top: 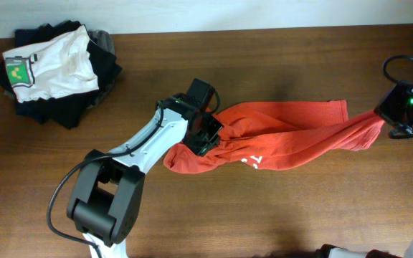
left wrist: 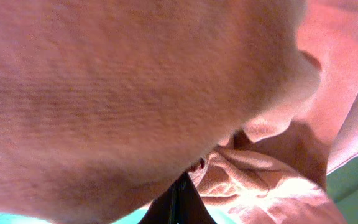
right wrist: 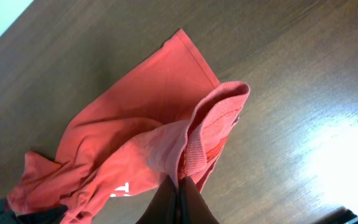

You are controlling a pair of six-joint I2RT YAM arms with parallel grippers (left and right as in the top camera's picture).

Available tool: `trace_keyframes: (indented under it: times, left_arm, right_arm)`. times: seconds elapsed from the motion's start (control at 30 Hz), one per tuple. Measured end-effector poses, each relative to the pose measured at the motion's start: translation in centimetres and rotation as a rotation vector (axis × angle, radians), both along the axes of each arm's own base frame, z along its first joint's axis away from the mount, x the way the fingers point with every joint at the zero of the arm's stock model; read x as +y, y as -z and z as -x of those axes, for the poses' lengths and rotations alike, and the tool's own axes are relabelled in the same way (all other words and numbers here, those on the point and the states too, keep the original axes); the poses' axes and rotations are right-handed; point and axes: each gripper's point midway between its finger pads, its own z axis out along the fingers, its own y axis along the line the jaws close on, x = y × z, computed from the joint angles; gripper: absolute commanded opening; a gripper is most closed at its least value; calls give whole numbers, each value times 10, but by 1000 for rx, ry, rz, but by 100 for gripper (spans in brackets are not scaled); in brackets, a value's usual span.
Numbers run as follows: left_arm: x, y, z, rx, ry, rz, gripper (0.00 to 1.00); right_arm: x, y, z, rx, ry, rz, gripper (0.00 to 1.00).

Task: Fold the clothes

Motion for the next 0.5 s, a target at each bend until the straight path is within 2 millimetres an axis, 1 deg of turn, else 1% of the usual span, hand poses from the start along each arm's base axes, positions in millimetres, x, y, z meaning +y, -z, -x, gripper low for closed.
trace_keyframes:
  times: [0.13,0.2,0.23,0.3,0.33,0.37,0.4,0.43,0.47,0.5]
  left_arm:
    - [-1,-4,0,-42,77,4,1]
    - [-1,-22,-2,-114,134,15,1]
    - [-1,-40,-4,-172,161,25,1]
    - [2,-92,-5,-318,200,52,1]
    - [5,-111,-3,-368,209,59,1]
    - [13,-148,3,-468,218,67,1]
    - [18,-176,8,-543,225,77,1]
    - [27,-210,17,-640,230,87,1]
    - [40,-252,30,-768,228,94,1]
    - [52,-283,44,-861,221,98,1]
  right_arm:
    - [1,0,0,1,-1,-3,4]
    - [2,-1,1,-6,-4,-9,4]
    - [4,-3,2,-15,-8,-13,4]
    - [8,-12,7,-46,-13,-12,4]
    - [10,-18,11,-68,-15,-8,4]
    - [12,-24,17,-87,-16,-3,4]
    - [15,-30,23,-109,-18,3,4]
    - [17,-36,29,-128,-18,9,4]
    - [20,-44,38,-155,-20,15,4]
    - [23,-49,45,-175,-21,22,4]
